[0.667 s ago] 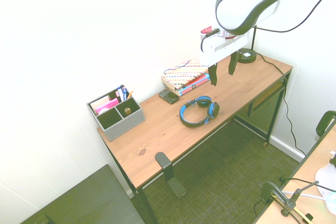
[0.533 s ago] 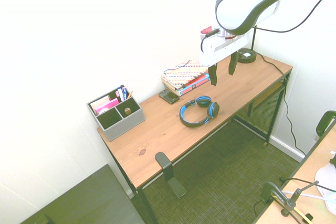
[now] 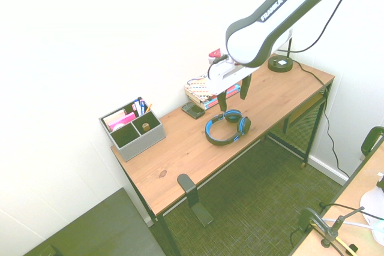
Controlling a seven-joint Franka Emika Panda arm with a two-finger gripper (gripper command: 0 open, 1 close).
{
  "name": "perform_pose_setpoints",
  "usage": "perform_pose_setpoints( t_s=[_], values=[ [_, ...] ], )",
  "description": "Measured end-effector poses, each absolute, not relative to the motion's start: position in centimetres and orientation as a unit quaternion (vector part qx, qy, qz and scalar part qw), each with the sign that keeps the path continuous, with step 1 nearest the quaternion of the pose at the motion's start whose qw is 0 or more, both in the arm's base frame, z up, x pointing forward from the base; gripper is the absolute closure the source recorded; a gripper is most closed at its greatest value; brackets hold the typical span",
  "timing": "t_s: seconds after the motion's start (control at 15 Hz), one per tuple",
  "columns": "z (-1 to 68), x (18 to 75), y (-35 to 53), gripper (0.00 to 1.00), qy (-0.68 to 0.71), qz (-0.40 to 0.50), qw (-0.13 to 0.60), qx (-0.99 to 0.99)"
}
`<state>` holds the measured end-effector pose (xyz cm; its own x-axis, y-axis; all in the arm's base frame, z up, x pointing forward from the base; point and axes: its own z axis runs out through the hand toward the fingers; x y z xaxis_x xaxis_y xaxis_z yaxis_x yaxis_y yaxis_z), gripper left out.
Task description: Hang the headphone
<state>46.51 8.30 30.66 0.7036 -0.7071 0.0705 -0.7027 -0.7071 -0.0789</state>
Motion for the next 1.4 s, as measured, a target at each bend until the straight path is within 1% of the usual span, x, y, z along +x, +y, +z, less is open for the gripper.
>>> perform_pose_setpoints(
  t_s=[0.27,0.33,0.6,0.8,1.4],
  values=[
    [24.6,49.1,11.3,0.0,0.384,-0.032,0.027,-0.922],
    [23.4,49.7,11.6,1.0,0.386,-0.029,0.026,-0.922],
    [19.8,51.7,12.1,1.0,0.397,-0.026,0.02,-0.917],
    [19.3,53.1,12.0,1.0,0.404,-0.028,0.021,-0.914],
    [17.6,53.7,11.1,1.0,0.423,-0.015,0.025,-0.906]
  ],
)
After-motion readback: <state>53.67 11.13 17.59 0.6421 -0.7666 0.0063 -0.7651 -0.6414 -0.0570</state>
